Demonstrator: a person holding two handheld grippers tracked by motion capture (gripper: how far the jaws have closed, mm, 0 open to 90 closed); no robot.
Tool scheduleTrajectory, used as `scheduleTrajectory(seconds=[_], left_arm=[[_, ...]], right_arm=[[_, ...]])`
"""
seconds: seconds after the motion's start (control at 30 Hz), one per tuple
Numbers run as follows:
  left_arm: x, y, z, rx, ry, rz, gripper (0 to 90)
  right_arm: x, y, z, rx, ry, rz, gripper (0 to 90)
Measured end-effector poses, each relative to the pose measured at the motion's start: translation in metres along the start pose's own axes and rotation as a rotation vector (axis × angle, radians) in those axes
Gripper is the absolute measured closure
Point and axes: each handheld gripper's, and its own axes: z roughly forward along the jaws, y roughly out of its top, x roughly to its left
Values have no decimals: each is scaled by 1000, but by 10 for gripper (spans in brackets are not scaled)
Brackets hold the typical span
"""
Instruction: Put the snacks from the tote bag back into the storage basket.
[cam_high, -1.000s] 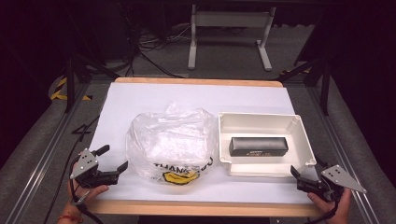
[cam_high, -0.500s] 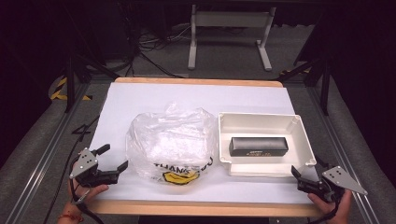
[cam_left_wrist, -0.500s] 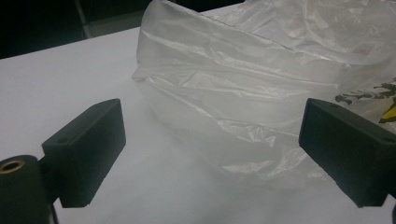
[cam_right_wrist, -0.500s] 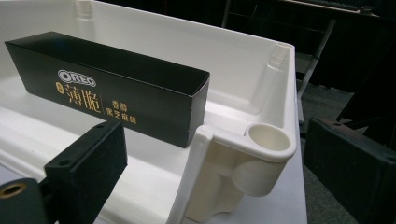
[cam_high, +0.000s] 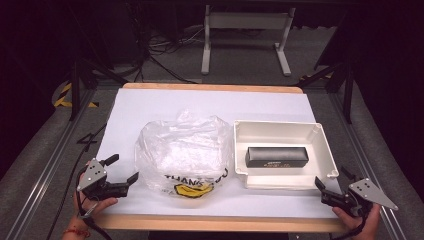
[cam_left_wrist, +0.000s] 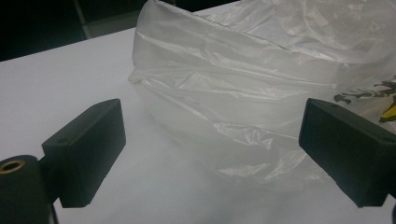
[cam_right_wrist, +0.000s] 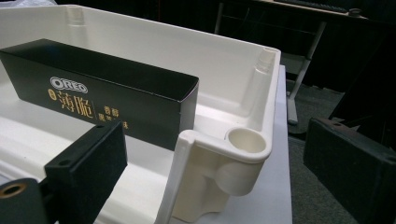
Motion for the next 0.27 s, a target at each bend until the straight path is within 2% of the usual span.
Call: scheduleTrajectory(seconds=[0.1,0.27], left_arm=[[-1,-1,-1,10,11,6,83],[-6,1,-7,3,16,14,84]], right_arm=[[1,1,0,2,-3,-18,69],[2,4,0,-7,-5,-20,68]])
